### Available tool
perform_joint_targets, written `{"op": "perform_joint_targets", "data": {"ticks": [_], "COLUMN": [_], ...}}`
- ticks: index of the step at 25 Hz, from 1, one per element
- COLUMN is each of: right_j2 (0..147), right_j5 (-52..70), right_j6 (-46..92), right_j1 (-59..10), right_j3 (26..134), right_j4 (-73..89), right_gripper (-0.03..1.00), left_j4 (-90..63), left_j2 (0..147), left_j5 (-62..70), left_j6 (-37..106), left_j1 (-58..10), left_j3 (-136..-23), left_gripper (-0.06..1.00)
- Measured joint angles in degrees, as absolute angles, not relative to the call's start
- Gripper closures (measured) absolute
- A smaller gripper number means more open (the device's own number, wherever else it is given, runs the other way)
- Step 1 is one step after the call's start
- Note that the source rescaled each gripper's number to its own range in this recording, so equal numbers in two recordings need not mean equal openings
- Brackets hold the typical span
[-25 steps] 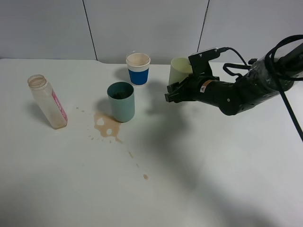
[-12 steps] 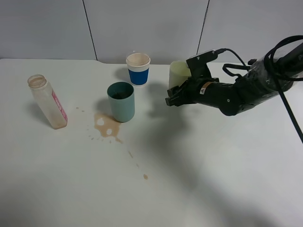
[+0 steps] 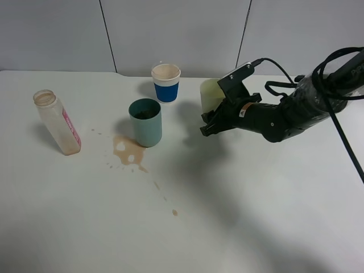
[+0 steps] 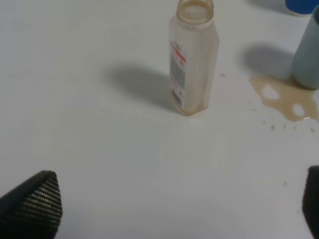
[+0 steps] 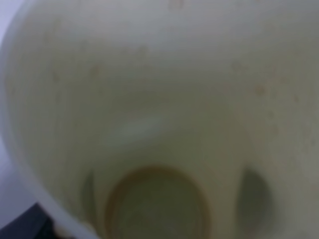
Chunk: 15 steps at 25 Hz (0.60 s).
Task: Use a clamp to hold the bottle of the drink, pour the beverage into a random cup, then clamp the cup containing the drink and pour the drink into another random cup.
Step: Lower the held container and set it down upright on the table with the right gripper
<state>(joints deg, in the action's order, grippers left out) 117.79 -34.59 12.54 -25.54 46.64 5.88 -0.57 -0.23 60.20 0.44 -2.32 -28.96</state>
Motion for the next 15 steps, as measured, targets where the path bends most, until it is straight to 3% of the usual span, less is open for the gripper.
{"op": "perform_joint_targets", "data": {"ticks": [15], "right_j2": [118.7], "right_j5": [-36.7], "right_j6": [5.7], "right_j1": [-25.5], "right_j3": [46.6], "right_j4": [5.7], "right_gripper": [0.97], "left_j4": [-0.6], "left_j2": [-0.2], "left_j5": [60.2], "left_j6": [0.4], "left_j1": [-2.3], "left_j3": [-29.0], "left_gripper": [0.02]}}
